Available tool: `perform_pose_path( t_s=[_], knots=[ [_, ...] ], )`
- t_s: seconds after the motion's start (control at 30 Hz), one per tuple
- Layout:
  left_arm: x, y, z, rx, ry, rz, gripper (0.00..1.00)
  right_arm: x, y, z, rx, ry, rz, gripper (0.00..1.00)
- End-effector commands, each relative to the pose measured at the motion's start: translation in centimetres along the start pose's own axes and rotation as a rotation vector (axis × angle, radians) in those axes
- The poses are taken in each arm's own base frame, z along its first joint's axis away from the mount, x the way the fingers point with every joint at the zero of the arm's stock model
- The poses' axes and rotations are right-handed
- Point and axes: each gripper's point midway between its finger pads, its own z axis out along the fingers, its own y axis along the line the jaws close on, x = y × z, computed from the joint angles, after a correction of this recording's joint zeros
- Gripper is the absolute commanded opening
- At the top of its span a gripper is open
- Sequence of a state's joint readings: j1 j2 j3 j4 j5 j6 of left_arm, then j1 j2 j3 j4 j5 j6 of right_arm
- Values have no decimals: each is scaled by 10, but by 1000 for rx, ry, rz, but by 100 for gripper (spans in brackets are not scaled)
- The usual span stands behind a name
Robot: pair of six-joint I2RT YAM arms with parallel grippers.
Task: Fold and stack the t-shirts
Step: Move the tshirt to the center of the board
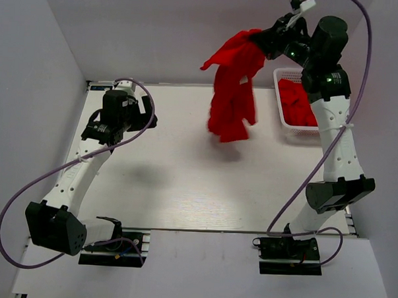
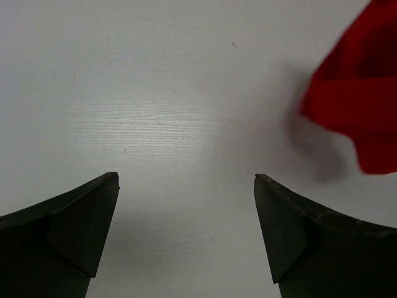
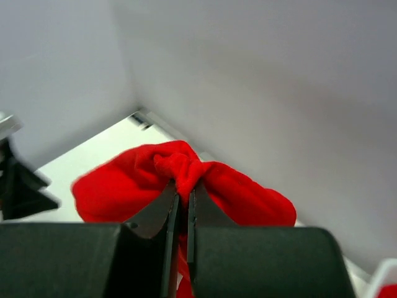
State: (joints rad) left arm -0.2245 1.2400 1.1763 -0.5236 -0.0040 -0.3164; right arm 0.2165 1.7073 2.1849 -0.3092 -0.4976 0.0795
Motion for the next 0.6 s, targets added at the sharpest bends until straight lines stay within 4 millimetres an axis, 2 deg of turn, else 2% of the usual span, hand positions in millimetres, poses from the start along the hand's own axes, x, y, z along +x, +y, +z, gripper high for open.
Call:
perform_pose_path(
  t_s=[0.0, 0.03, 0.07, 0.13, 0.17, 0.2, 0.23, 0.27, 0.3, 0.33, 0.37, 0.4, 0.47, 0.5, 0.53, 0.57],
  knots=[
    [-9, 1, -18, -23, -22, -12, 100, -9, 47, -5, -153, -33, -65, 0],
    [-6, 4, -18, -40, -10, -29, 100, -6, 47, -5, -149, -29, -61, 0],
    [-5, 8, -27, -63, -14, -39, 100, 15, 53, -1, -152, 12, -39, 0],
    [-2, 14, -33, -102, -10, -69, 100, 31, 60, 3, -150, 38, -27, 0],
    [-3, 22, -37, -146, -19, -81, 100, 61, 58, 3, -113, 84, -2, 0],
    [4, 26, -43, -169, -10, -107, 100, 74, 58, 4, -100, 100, 5, 0],
    [8, 33, -46, -196, -9, -129, 100, 104, 57, 0, -78, 147, 32, 0],
    [20, 38, -47, -218, 12, -155, 100, 140, 50, -3, -12, 197, 52, 0],
    [25, 41, -47, -231, 14, -164, 100, 149, 55, -6, -13, 202, 52, 0],
    [30, 43, -51, -233, 19, -173, 100, 197, 57, -10, -8, 276, 95, 0],
    [37, 45, -49, -241, 34, -180, 100, 216, 66, -12, -30, 301, 106, 0],
    [52, 47, -48, -240, 64, -178, 100, 274, 74, -26, -42, 413, 157, 0],
    [65, 44, -44, -218, 88, -183, 100, 310, 89, -32, -77, 490, 187, 26],
    [79, 45, -39, -214, 121, -182, 100, 335, 93, -38, -77, 545, 208, 33],
    [84, 43, -37, -197, 130, -193, 100, 358, 93, -43, -56, 598, 233, 61],
    [93, 40, -33, -178, 166, -195, 100, 370, 95, -45, -47, 630, 241, 73]
  ],
)
